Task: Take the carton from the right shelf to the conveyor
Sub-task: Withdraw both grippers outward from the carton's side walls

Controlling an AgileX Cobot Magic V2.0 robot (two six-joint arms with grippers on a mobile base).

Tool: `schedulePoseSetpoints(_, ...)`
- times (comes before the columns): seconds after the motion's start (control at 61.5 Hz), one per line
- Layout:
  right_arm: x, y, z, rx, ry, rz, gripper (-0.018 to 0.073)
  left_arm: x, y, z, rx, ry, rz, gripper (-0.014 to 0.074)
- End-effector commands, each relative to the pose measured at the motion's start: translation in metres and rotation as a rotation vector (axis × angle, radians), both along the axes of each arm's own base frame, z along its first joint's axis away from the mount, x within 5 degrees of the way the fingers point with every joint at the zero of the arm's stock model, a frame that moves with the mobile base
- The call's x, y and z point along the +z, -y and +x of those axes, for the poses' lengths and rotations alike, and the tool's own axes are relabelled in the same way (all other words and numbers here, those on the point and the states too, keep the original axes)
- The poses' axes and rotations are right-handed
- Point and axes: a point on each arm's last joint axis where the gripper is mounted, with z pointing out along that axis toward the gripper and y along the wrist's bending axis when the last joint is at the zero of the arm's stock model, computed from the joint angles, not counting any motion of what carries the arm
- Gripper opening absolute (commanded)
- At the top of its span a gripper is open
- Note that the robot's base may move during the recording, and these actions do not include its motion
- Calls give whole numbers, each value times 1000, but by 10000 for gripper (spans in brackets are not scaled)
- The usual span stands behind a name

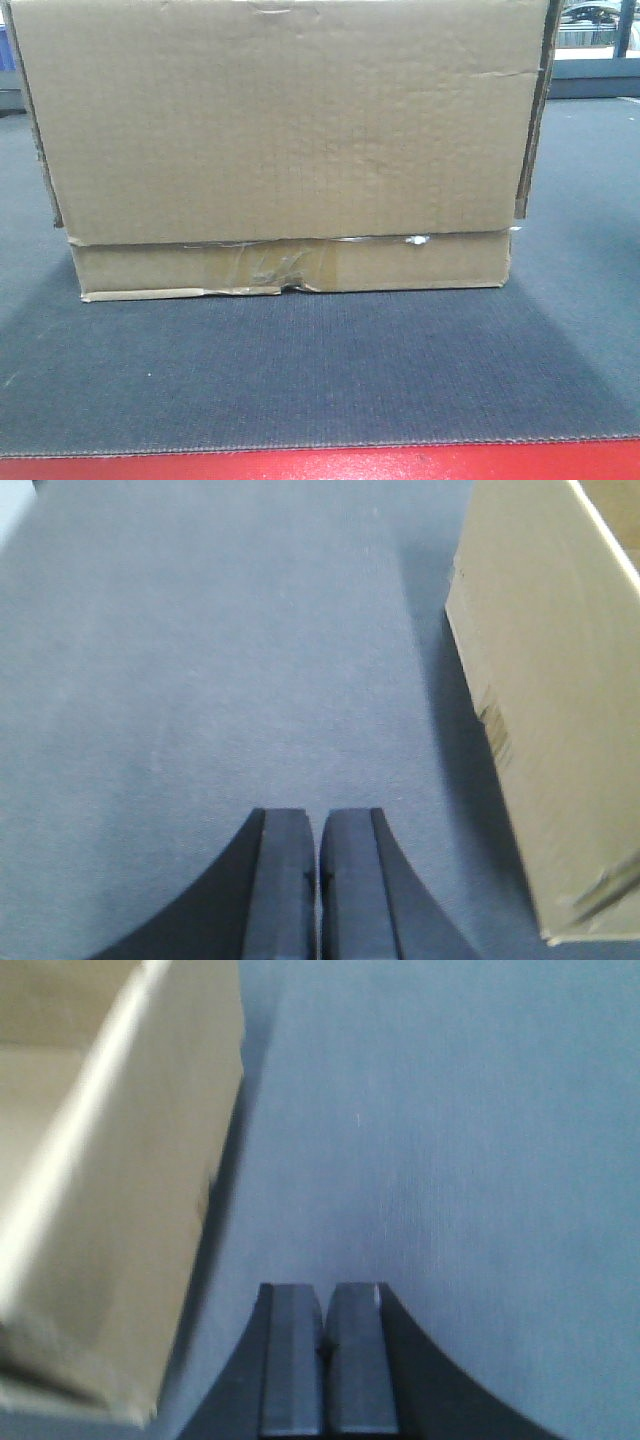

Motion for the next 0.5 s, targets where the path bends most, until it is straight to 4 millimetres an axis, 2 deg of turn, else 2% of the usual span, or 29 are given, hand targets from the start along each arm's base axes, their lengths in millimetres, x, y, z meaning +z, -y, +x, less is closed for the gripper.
schedulePoseSetpoints(0.0, -11, 6, -21, -15, 95, -8, -69, -3, 1, -19, -12, 140, 39, 16)
schedulePoseSetpoints(0.146, -31, 12, -57, -28, 194, 5, -69, -12, 3, -52, -15, 261, 47, 16)
schedulePoseSetpoints(0.228, -35, 15, -76, -30, 253, 14, -69, -16, 4, -67, -15, 312, 50, 16)
schedulePoseSetpoints(0.325, -34, 18, -98, -31, 342, 28, -69, -18, 5, -82, -14, 374, 54, 16)
schedulePoseSetpoints(0.488, -21, 23, -135, -32, 528, 57, -69, -17, 6, -99, -12, 446, 54, 16)
